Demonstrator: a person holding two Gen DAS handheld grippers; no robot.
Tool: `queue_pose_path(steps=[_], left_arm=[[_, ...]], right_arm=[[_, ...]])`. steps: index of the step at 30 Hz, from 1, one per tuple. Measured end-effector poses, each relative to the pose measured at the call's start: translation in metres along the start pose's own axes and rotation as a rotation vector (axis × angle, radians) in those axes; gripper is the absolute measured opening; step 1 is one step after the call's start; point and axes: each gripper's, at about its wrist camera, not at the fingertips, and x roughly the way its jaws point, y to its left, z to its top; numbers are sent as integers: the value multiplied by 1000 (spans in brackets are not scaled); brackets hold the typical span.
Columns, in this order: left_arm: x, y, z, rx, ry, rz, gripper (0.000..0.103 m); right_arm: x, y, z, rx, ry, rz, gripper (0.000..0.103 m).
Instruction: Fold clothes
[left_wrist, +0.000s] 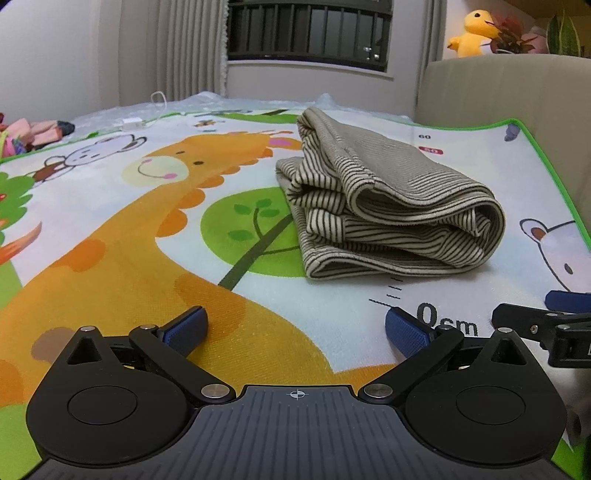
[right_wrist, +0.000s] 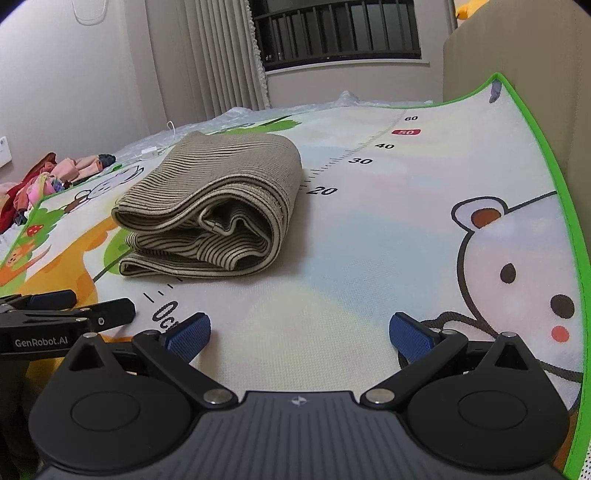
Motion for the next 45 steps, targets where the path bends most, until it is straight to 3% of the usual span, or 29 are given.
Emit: queue_pose_path(steps=[28,35,45], left_arm=[[1,0,0,5,-4,4,103],[-1,8,1,-32,-6,-36,103],[0,2,0,-7,-4,-8,103]], right_arm=[[-2,-11,0,50,-14,47,103],[-2,-12,0,56,-15,50,103],[-1,-12,0,61,-16,54,103]])
